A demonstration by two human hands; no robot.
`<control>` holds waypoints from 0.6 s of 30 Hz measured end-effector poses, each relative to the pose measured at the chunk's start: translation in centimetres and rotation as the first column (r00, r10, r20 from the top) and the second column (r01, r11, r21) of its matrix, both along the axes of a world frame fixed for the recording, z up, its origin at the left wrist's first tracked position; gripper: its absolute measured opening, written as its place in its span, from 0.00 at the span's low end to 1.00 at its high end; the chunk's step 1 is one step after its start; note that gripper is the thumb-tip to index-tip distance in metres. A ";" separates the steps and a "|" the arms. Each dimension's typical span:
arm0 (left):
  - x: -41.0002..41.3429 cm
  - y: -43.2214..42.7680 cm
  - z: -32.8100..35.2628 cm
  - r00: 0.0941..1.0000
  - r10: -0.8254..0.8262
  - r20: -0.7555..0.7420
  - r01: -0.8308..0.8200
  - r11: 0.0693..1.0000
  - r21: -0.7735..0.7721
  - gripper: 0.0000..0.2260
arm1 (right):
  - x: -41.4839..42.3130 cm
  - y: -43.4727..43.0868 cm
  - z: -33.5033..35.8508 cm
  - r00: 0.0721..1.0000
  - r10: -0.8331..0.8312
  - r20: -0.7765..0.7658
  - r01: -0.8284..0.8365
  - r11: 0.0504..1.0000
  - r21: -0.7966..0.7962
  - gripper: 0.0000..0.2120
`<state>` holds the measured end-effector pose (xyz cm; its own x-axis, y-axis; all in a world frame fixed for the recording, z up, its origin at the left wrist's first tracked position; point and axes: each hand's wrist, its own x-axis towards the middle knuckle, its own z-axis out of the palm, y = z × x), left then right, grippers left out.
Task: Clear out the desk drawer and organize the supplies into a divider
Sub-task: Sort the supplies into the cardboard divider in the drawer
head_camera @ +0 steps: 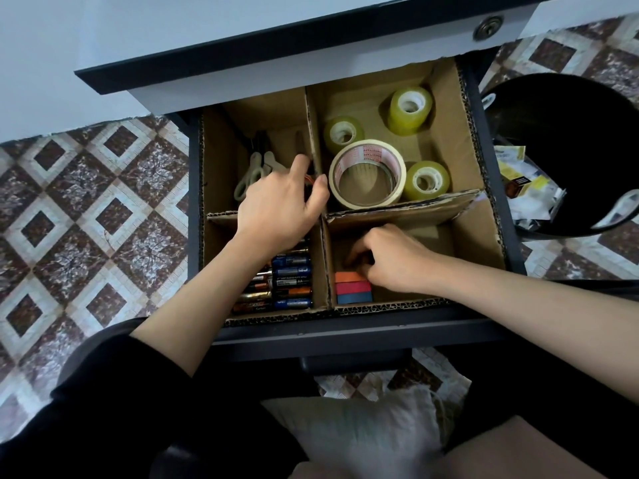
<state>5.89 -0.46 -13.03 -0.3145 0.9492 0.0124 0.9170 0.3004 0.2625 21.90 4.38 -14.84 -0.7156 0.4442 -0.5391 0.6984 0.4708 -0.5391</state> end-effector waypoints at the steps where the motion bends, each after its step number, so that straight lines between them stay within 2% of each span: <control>1: 0.0 0.0 0.0 1.000 -0.003 -0.004 0.003 1.000 0.002 0.17 | 0.0 -0.1 0.0 1.000 0.005 -0.002 -0.005 1.000 -0.004 0.16; 6: 0.0 0.0 -0.1 1.000 -0.021 -0.016 0.021 1.000 0.020 0.20 | -0.2 -0.2 -0.2 1.000 0.015 0.002 -0.014 0.998 -0.062 0.16; 10: -0.1 0.0 -0.1 1.000 -0.011 -0.013 0.011 1.000 0.008 0.18 | -0.1 -0.2 -0.2 1.000 0.018 -0.009 -0.019 0.996 -0.089 0.15; 16: 0.0 0.1 -0.1 1.000 -0.022 -0.016 0.022 1.000 0.015 0.21 | -0.1 0.0 -0.4 1.000 -0.012 -0.024 0.010 0.997 -0.079 0.15; 18: 0.1 0.1 -0.1 1.000 -0.013 -0.013 0.013 1.000 0.002 0.19 | -0.1 0.0 -0.5 0.999 -0.021 -0.025 0.019 0.998 -0.053 0.15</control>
<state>5.97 -0.41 -13.14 -0.3021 0.9531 0.0186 0.9241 0.2881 0.2511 21.80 4.38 -15.33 -0.7204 0.4301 -0.5440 0.6933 0.4274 -0.5802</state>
